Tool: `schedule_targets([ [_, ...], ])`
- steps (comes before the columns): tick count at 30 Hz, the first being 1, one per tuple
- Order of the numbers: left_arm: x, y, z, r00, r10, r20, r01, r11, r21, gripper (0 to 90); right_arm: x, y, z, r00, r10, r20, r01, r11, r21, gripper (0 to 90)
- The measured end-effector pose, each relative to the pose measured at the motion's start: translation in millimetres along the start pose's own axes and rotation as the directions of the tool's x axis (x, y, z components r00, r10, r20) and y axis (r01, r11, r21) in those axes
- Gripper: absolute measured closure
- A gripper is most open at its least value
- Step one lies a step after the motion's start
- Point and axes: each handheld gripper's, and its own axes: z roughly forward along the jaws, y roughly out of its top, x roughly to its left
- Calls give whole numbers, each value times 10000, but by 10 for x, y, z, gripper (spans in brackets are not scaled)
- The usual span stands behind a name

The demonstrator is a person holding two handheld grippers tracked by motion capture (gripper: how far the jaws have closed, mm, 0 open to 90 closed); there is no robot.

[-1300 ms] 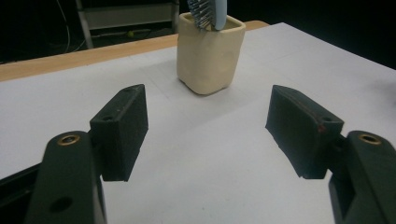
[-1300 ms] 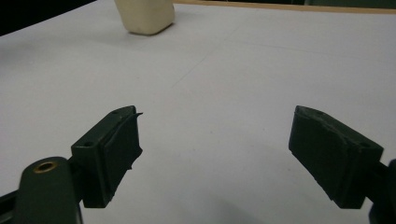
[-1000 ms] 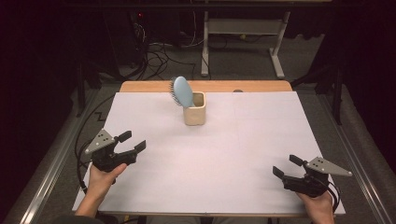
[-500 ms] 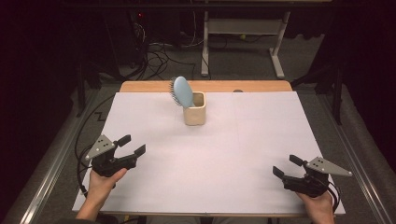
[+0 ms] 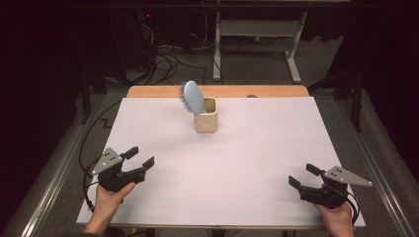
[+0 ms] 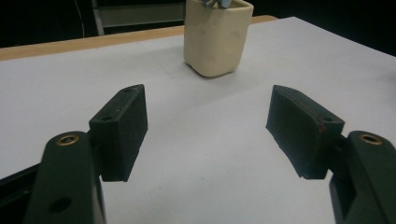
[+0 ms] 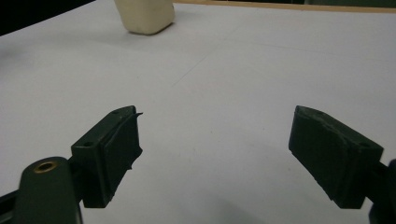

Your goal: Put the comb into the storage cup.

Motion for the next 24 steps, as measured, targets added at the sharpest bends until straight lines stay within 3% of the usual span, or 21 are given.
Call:
schedule_targets([
  [24, -32, -139, 36, 9998, -107, -150, 108, 9999, 55, 293, 6, 0, -1, 10000, -20, -17, 20, 10000, 6, 172],
])
